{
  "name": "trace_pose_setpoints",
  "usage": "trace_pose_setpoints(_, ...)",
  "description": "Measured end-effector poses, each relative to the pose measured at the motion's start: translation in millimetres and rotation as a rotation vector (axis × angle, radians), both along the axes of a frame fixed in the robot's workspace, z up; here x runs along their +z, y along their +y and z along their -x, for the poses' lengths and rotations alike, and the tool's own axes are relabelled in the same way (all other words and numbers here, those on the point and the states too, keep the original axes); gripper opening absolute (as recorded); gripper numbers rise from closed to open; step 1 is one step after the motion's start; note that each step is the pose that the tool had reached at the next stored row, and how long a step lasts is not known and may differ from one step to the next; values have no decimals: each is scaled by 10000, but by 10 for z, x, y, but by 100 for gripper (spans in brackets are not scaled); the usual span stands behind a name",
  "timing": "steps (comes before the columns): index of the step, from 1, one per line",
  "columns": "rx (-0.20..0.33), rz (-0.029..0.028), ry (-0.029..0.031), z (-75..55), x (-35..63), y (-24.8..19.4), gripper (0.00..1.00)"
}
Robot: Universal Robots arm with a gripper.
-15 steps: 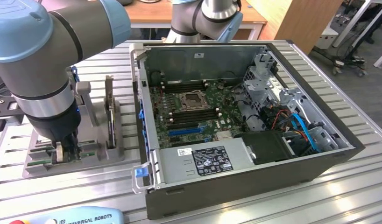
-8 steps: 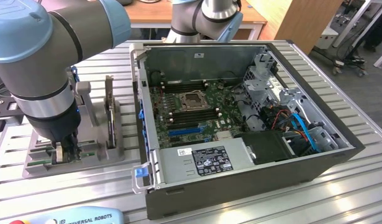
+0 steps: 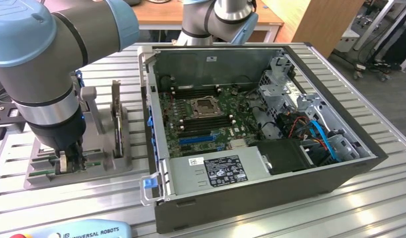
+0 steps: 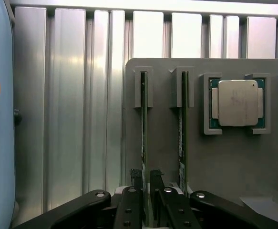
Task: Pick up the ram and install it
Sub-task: 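Pick up the ram and move it above insertion slot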
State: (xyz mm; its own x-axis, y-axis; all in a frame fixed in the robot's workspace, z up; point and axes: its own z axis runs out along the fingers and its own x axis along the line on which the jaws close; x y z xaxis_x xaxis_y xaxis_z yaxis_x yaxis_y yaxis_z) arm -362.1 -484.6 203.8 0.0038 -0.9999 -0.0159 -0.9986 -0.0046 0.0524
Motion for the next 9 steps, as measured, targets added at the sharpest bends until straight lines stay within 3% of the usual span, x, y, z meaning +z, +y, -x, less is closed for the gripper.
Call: trace_pose_setpoints(9, 0, -1, -1, 0, -10, 3, 21)
